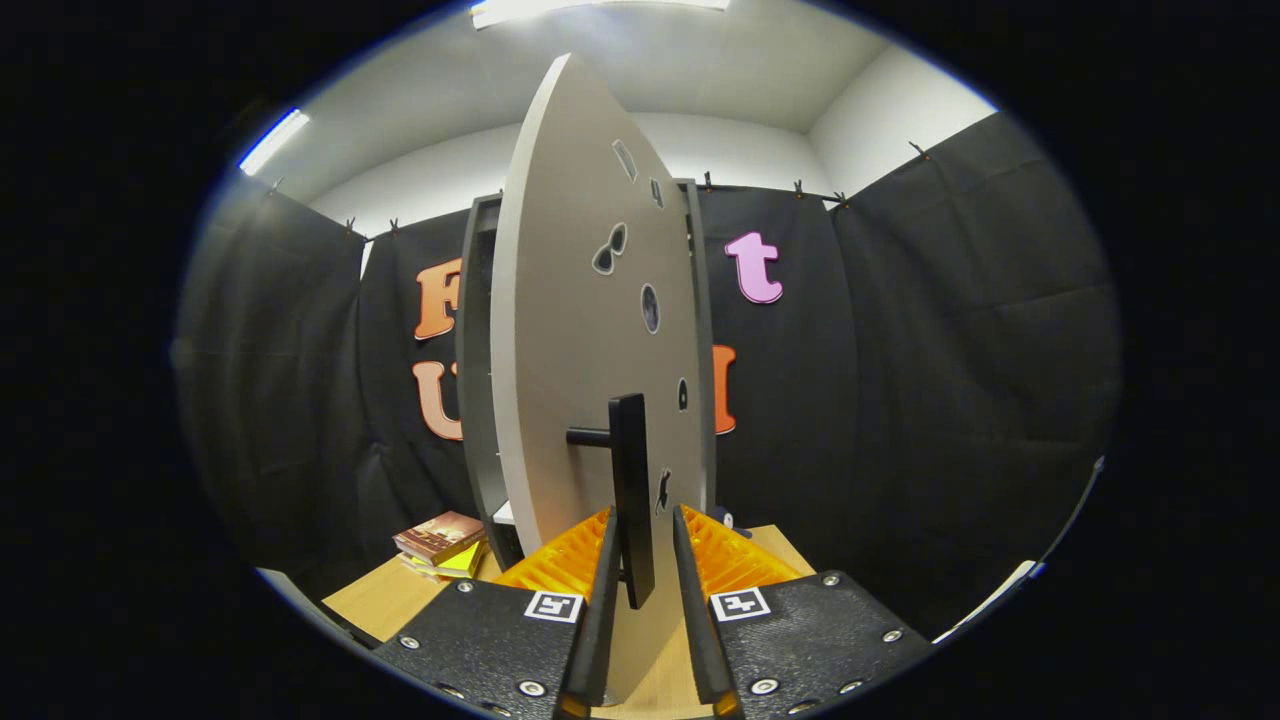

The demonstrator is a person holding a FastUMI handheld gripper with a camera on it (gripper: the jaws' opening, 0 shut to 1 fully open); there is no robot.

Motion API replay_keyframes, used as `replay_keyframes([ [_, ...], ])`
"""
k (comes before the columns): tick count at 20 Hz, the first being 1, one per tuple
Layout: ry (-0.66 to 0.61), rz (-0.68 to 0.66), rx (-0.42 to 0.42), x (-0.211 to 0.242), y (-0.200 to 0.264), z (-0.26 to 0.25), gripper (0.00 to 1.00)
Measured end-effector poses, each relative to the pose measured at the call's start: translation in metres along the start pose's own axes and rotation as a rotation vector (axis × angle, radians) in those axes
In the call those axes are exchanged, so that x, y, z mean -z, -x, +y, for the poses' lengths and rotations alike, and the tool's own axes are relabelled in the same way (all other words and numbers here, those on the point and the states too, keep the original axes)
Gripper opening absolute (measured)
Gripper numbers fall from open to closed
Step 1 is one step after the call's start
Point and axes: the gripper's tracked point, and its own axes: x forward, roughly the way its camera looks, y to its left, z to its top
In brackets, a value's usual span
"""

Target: Open the shoe cabinet door, grab the shoes and put them into the shoe cabinet, then close the shoe cabinet door.

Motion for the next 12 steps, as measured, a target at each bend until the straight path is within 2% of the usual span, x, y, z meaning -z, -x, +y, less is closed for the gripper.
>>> replay_keyframes([
  [7,-0.005,-0.009,0.086,-0.004,0.008,-0.053,0.33],
  [9,-0.013,-0.006,0.115,-0.004,0.008,-0.07,0.31],
  [10,-0.023,-0.007,0.128,-0.005,0.007,-0.08,0.26],
  [12,-0.035,-0.001,0.146,-0.004,0.009,-0.095,0.27],
])
